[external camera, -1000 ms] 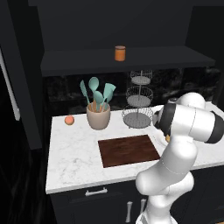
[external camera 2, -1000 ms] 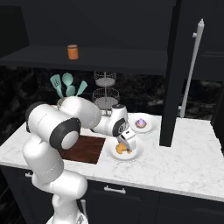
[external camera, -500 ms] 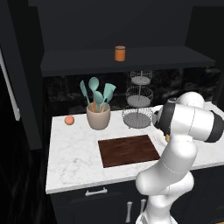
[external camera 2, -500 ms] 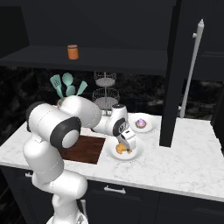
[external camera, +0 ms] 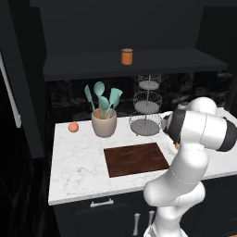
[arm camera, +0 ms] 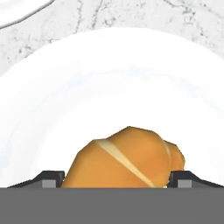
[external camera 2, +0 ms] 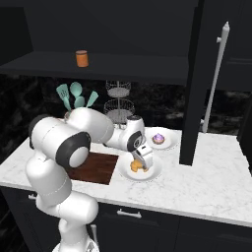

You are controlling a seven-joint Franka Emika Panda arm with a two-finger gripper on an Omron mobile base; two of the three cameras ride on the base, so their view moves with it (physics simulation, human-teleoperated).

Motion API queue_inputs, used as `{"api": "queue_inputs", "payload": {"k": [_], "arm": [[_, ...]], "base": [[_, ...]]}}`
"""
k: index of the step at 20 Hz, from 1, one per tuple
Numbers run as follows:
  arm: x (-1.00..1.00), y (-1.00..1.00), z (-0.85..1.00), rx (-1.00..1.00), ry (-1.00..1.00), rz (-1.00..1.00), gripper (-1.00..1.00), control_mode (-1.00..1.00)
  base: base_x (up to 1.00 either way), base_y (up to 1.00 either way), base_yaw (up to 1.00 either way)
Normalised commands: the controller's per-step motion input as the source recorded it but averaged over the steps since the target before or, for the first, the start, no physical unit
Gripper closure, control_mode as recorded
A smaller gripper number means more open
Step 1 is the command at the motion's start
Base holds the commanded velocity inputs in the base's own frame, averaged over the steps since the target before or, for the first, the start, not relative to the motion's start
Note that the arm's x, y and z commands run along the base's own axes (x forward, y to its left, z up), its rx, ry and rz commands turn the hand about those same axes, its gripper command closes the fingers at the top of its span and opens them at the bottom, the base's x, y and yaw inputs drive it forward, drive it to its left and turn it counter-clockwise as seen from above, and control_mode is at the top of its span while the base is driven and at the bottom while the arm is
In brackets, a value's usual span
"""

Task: From the different types of pastries on the counter, select a croissant and place it on the cutting board. Then retrieve a jar of jam from the cabinet and place it alongside the croissant on the cutting board.

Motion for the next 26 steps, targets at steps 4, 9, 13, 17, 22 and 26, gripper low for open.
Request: {"api": "queue_inputs", "payload": {"k": [4, 9, 13, 17, 22, 26], "arm": [[0.13, -0.05, 0.48, 0.01, 0.07, 0.0, 1.0, -1.0], [0.04, -0.02, 0.37, 0.01, 0.04, -0.01, 1.0, -1.0], [0.0, 0.01, 0.22, 0.0, 0.0, -0.04, 1.0, -1.0], [-0.09, 0.11, 0.0, 0.0, -0.01, 0.0, 1.0, -1.0], [-0.22, 0.24, 0.03, 0.0, -0.01, 0.0, 1.0, -1.0], [-0.36, 0.29, 0.02, 0.0, -0.02, 0.0, 1.0, -1.0]], "base": [[0.0, 0.0, 0.0], [0.0, 0.0, 0.0], [0.0, 0.0, 0.0], [0.0, 0.0, 0.0], [0.0, 0.0, 0.0], [0.0, 0.0, 0.0]]}}
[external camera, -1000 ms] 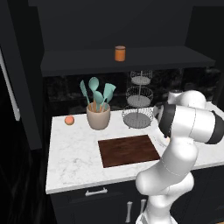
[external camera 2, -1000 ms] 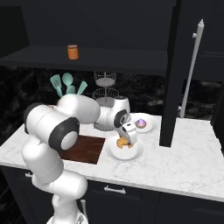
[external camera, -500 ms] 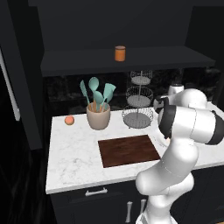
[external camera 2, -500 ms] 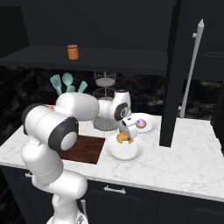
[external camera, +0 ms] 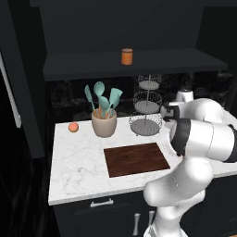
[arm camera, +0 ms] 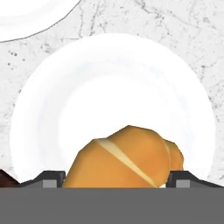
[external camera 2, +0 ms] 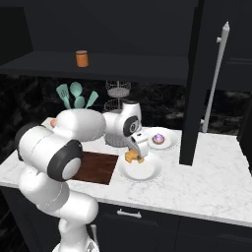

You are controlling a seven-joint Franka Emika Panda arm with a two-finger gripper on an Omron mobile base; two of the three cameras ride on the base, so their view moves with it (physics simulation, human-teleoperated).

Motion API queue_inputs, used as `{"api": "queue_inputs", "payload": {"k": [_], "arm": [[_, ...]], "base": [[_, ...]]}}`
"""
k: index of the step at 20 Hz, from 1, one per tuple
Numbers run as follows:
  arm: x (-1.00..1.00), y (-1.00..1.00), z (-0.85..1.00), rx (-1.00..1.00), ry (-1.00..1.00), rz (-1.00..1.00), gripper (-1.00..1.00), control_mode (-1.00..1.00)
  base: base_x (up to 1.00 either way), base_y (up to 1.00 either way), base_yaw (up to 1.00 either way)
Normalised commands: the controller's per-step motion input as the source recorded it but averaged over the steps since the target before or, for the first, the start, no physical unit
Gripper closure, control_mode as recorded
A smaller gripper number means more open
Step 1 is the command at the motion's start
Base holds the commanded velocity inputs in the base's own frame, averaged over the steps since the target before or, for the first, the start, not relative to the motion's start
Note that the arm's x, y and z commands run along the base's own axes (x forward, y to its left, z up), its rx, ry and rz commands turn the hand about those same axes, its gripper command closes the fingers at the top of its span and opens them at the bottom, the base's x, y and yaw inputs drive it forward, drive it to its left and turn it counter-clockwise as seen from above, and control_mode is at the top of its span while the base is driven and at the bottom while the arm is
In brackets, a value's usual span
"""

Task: From the different types of pastries on the counter, select a croissant and place it on the cutting board. Then retrieve a jar of jam from the cabinet and place it alongside the croissant on the cutting board.

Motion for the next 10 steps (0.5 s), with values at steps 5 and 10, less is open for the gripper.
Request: {"api": "queue_inputs", "payload": {"k": [5, 10], "arm": [[-0.22, 0.35, 0.07, 0.0, 0.0, -0.01, 1.0, -1.0], [0.0, 0.42, 0.04, -0.03, 0.0, -0.01, 1.0, -1.0]], "base": [[0.0, 0.0, 0.0], [0.0, 0.0, 0.0]]}}
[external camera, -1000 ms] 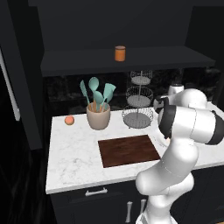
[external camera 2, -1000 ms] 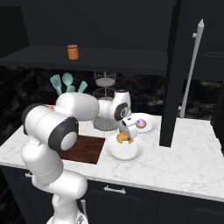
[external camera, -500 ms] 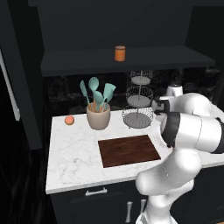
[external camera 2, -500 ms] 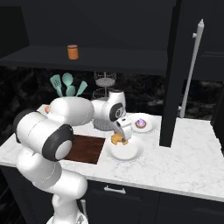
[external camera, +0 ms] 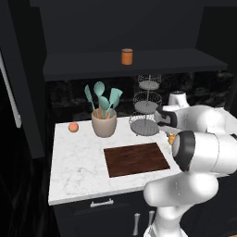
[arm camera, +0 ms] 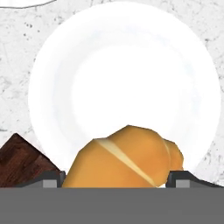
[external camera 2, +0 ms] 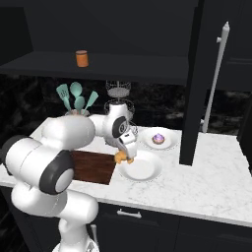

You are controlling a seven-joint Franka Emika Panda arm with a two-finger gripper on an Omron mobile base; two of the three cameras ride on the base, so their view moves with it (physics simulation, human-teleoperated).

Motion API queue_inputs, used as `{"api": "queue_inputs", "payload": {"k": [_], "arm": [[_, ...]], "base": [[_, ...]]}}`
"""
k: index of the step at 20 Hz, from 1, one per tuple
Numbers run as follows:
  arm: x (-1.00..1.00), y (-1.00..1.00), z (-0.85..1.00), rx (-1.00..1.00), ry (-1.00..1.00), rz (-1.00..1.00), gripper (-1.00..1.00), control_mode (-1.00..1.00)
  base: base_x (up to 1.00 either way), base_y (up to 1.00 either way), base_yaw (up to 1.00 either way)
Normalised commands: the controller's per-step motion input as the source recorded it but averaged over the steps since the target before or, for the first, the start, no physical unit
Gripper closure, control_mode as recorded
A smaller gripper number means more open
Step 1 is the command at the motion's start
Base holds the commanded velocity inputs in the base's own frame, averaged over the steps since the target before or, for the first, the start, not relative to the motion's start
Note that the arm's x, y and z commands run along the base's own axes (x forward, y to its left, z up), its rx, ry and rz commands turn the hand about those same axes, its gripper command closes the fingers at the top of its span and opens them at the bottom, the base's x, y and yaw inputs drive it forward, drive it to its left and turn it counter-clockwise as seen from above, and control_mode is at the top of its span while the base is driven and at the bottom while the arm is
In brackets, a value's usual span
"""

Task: From the different types of pastries on the counter, select a croissant and place it on the cutting board. Then retrieve a jar of jam from the cabinet and place it alongside the croissant on the cutting board.

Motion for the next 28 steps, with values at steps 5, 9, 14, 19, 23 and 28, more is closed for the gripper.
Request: {"api": "queue_inputs", "payload": {"k": [5, 9, 14, 19, 23, 28], "arm": [[-0.01, 0.37, 0.0, 0.0, 0.0, 0.0, 1.0, -1.0], [0.0, 0.34, 0.02, 0.0, 0.08, -0.02, 1.0, -1.0], [0.0, 0.34, 0.0, 0.0, 0.12, -0.01, 1.0, -1.0], [0.0, 0.35, 0.0, 0.0, 0.11, -0.03, 1.0, -1.0], [-0.02, 0.32, 0.0, 0.0, 0.02, -0.03, 1.0, -1.0], [-0.08, 0.21, -0.27, -0.09, -0.04, 0.0, 1.0, -1.0]], "base": [[0.0, 0.0, 0.0], [0.0, 0.0, 0.0], [0.0, 0.0, 0.0], [0.0, 0.0, 0.0], [0.0, 0.0, 0.0], [0.0, 0.0, 0.0]]}}
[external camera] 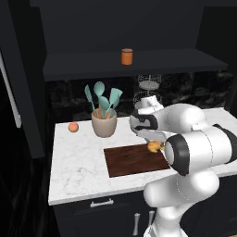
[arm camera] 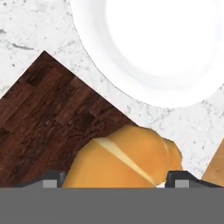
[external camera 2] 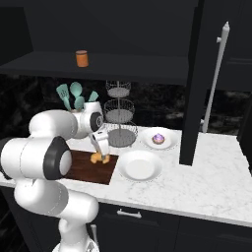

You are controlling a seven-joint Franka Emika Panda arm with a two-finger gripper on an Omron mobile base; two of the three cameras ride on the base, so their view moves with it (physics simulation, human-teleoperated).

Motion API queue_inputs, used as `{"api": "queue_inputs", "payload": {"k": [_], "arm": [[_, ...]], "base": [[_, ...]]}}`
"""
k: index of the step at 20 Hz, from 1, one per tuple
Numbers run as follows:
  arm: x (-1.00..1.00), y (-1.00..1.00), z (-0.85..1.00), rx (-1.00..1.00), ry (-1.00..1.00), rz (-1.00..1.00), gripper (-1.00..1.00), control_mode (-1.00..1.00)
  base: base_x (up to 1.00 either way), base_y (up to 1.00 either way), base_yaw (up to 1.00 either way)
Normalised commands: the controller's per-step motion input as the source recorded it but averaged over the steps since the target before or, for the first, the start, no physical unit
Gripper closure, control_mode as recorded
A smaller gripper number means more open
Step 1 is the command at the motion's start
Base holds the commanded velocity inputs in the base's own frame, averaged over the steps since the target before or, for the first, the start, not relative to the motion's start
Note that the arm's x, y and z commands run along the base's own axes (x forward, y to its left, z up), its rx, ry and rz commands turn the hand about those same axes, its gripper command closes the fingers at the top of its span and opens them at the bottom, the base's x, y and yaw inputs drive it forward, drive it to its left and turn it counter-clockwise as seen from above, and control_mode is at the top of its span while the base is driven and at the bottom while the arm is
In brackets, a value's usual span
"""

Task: From the different types of pastries on the counter, select a croissant and place it on the cutting board. Then retrieve a jar of jam from the cabinet and place it alongside the croissant on the cutting board.

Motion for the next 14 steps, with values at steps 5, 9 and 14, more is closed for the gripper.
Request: {"api": "queue_inputs", "payload": {"k": [5, 9, 14], "arm": [[-0.2, 0.03, -0.32, -0.02, -0.16, -0.02, 1.0, -1.0], [-0.2, 0.0, -0.13, 0.0, -0.13, -0.05, 1.0, -1.0], [-0.13, 0.0, -0.12, 0.0, -0.11, -0.05, 1.0, -1.0]], "base": [[0.0, 0.0, 0.0], [0.0, 0.0, 0.0], [0.0, 0.0, 0.0]]}}
